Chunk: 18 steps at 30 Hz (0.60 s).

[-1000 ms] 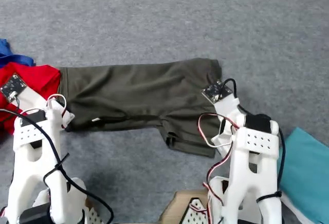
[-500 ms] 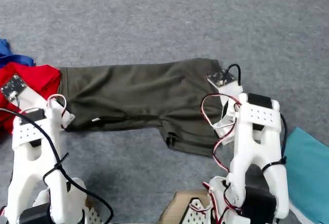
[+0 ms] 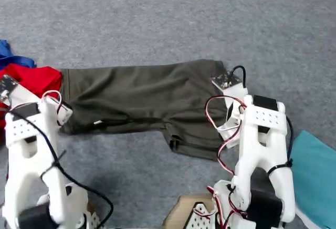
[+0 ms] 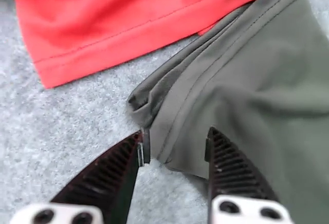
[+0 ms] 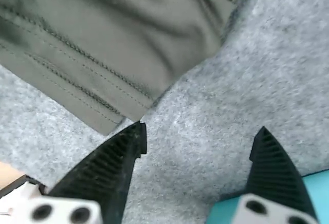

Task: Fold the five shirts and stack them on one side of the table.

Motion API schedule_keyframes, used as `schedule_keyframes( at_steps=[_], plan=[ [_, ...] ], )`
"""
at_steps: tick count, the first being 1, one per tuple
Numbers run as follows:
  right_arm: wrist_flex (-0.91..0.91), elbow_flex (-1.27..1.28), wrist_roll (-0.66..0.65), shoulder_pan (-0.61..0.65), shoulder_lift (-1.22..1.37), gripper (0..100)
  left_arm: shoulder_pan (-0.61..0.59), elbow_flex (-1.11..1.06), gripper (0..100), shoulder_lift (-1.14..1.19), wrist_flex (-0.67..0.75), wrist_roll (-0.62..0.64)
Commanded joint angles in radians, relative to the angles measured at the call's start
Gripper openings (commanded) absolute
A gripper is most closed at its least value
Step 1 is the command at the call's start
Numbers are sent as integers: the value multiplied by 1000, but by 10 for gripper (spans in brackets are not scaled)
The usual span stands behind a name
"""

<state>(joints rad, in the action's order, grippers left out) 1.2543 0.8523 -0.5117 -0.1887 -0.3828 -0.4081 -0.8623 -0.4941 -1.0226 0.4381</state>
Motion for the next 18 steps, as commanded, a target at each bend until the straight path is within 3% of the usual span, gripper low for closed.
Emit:
schedule_keyframes(
  at_steps=[1,8,14,18],
  plan=[
    [-14,-35,0,-5,2,328,-11,77,190,147,2,-5],
    [-35,-39,-2,1,2,328,-14,173,185,429,9,-5],
    [-37,-38,0,1,2,328,-14,183,183,443,11,-5],
    [-34,-38,0,1,2,328,-14,222,122,443,-15,-11]
  ],
)
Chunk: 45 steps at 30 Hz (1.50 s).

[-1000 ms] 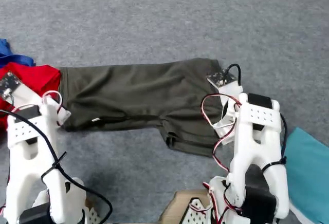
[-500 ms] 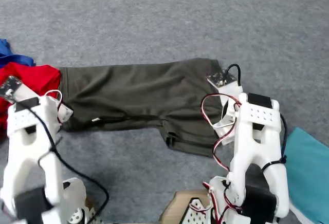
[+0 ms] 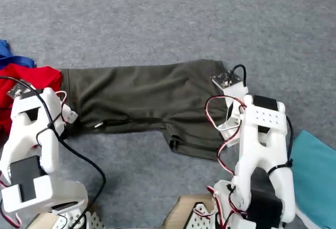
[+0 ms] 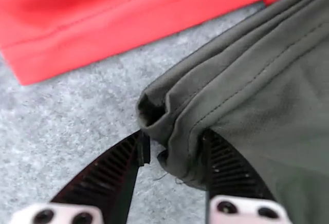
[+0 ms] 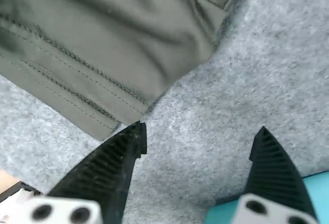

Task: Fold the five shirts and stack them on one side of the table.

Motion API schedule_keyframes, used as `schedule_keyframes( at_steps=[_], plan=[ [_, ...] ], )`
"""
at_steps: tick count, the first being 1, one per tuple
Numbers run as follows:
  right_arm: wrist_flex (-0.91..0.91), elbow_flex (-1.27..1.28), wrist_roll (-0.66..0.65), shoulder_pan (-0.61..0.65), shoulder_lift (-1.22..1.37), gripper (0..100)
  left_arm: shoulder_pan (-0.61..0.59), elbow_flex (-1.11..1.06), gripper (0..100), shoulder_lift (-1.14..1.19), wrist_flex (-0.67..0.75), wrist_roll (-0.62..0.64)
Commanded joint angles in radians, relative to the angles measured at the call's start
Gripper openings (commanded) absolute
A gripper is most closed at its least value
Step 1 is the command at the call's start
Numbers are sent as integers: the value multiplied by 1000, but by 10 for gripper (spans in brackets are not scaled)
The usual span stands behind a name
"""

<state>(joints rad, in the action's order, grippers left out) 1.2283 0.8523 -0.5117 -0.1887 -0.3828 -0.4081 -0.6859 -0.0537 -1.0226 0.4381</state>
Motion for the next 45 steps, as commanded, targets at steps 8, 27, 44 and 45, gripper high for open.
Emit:
schedule_keyframes(
  at_steps=[8,27,44,45],
  plan=[
    [-8,-38,3,1,4,328,-3,147,104,15,-123,-11],
    [-8,-36,3,1,4,328,-3,155,17,8,-123,-12],
    [327,-236,38,-12,2,328,-3,345,18,12,-167,-12],
    [347,-234,29,16,-1,328,-3,347,18,12,-166,-12]
  ],
)
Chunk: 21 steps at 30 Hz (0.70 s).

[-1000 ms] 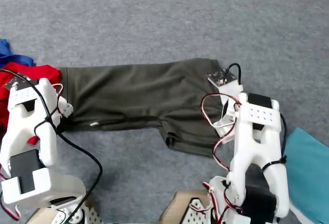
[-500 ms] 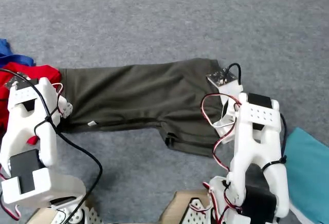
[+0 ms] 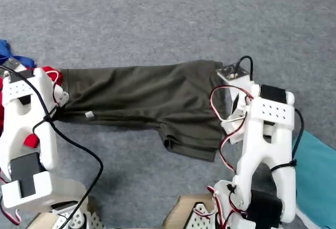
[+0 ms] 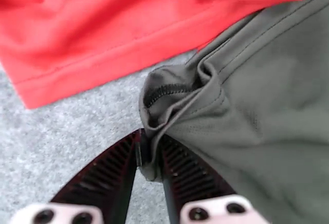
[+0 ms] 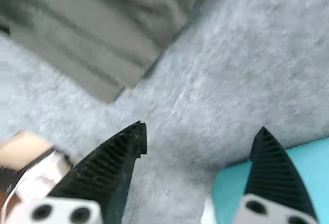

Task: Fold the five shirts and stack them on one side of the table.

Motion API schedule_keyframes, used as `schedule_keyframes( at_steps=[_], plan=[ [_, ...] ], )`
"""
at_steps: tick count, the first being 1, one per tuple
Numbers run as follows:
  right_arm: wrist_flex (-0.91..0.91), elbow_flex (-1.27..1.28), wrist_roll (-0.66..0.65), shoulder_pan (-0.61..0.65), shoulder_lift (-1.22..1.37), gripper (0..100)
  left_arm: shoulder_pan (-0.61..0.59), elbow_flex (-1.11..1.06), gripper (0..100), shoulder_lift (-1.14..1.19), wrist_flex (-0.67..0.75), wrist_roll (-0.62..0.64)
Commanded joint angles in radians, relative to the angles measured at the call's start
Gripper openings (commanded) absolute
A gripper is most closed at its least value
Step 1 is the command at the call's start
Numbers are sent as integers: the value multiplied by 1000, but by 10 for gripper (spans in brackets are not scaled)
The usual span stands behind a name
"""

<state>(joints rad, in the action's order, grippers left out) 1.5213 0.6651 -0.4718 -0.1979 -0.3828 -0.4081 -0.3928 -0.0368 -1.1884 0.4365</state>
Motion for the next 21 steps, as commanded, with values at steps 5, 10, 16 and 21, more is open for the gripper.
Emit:
schedule_keyframes(
  at_steps=[5,10,16,21],
  plan=[
    [75,-30,21,134,1,326,-2,28,19,-4,41,-11],
    [-17,-15,183,203,4,172,-2,-43,19,-5,112,-11],
    [-117,99,206,275,4,200,-3,-95,19,-13,155,-35],
    [-117,119,206,277,5,314,-3,-101,19,-13,160,-57]
  ],
)
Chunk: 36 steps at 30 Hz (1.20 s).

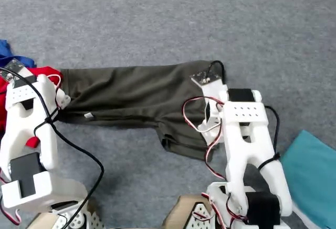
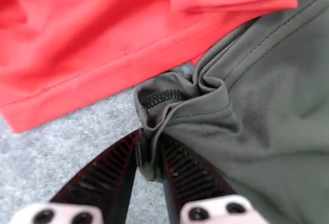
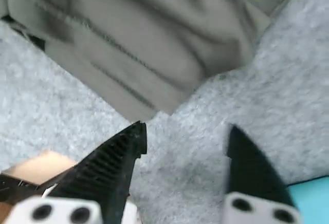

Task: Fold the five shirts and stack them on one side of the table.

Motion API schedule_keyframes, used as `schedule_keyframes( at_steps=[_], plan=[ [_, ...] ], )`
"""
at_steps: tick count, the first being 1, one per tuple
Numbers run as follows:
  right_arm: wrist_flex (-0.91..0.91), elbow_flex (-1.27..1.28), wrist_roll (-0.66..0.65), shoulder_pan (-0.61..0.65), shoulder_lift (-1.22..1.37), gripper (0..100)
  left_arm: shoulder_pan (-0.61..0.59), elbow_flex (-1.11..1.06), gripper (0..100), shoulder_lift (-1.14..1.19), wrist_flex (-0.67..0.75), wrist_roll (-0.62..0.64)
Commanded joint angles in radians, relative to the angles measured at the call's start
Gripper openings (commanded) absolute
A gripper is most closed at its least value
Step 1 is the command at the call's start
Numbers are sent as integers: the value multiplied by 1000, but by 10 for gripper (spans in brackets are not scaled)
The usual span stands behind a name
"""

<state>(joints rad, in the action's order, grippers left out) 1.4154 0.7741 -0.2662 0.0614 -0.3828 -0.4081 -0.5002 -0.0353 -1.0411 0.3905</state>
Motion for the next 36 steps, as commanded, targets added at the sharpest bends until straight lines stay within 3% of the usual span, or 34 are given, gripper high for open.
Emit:
schedule_keyframes(
  at_steps=[1,6,15,24,36],
  plan=[
    [-15,21,-2,18,5,300,-3,6,19,-15,12,-11],
    [-17,41,-63,18,5,229,-3,5,19,-13,12,-9],
    [-84,71,-61,116,82,228,-3,5,19,-7,14,-9],
    [-117,15,-64,25,280,224,-9,5,19,-7,15,-9],
    [-176,19,-69,28,216,224,-3,-37,19,-13,69,-9]
  ],
)
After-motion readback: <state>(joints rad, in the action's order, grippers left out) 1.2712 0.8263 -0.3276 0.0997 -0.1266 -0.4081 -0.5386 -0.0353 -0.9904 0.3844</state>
